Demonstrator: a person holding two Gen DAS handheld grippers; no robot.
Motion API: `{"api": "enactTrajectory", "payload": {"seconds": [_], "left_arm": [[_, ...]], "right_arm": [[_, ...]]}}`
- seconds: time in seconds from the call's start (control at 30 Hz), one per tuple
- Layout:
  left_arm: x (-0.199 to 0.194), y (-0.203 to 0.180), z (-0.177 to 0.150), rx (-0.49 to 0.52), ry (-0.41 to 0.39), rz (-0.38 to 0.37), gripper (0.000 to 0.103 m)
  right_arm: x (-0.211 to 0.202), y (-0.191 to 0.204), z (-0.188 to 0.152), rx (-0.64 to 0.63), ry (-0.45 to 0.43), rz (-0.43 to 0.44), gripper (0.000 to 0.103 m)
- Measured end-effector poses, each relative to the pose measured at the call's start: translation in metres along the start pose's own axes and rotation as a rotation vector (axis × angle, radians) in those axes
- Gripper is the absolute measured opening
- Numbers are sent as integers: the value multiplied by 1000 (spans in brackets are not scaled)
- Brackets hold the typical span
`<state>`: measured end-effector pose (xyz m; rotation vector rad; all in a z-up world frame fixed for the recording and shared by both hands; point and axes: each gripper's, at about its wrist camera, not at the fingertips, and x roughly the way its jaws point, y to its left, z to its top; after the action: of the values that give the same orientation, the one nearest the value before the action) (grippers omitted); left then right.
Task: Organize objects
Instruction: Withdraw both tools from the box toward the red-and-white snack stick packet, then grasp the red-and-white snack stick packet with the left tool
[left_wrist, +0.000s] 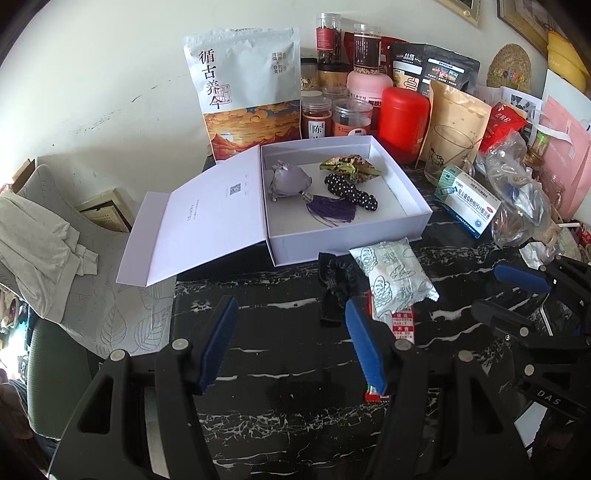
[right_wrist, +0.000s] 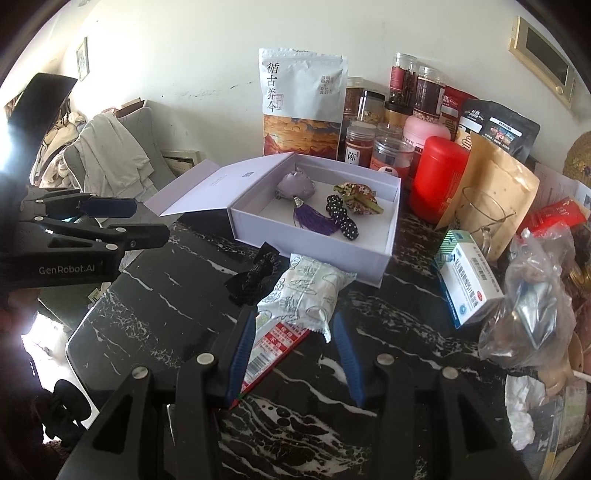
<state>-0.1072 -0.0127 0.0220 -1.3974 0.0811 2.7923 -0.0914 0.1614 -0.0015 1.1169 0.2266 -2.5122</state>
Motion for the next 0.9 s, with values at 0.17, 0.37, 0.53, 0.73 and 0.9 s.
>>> {"api": "enactTrajectory", "payload": {"seconds": [0.17, 0.37, 0.53, 0.73, 0.9], "left_arm": [[2, 3, -24, -2, 29, -1, 59], [4, -1, -47, 3, 58, -11, 59], [12, -7, -62, 16, 86, -17, 59], [26, -12, -80, 17, 131, -23, 59], [36, -13, -90, 20, 146, -32, 59]], "right_arm": [[-2, 9, -21, 4, 16, 17, 44], [-2, 23, -43, -8, 30, 61, 44], [4, 33, -59, -9, 52, 106, 44], [12, 44, -77, -6, 84, 164, 44], [20, 53, -90, -13, 106, 209, 45]]}}
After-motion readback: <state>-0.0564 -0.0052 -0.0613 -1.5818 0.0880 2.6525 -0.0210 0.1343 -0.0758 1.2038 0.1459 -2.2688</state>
